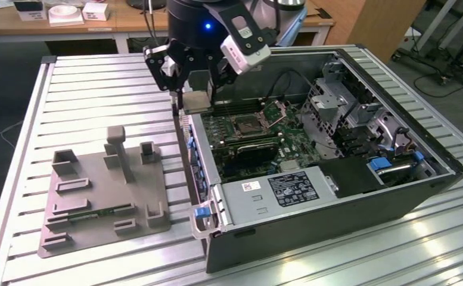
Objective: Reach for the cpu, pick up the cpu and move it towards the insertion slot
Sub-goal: 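Pick up the cpu and move it towards the insertion slot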
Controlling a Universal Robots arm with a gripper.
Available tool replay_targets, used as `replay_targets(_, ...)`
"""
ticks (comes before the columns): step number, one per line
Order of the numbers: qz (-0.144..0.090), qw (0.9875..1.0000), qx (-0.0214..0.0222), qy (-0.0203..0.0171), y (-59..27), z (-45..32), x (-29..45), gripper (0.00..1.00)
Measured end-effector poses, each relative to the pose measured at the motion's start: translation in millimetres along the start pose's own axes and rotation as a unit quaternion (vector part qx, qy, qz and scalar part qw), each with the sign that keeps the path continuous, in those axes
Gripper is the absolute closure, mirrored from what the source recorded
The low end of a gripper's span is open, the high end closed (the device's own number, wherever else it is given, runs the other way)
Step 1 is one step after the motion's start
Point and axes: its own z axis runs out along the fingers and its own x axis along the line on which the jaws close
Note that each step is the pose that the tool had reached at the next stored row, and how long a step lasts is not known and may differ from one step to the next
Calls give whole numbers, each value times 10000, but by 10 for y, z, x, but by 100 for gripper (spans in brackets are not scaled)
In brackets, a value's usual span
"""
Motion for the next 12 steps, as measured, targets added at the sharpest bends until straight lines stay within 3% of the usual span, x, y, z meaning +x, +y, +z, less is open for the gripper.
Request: replay_targets(12,0,10000,-8,0,-2,7,-104,45)
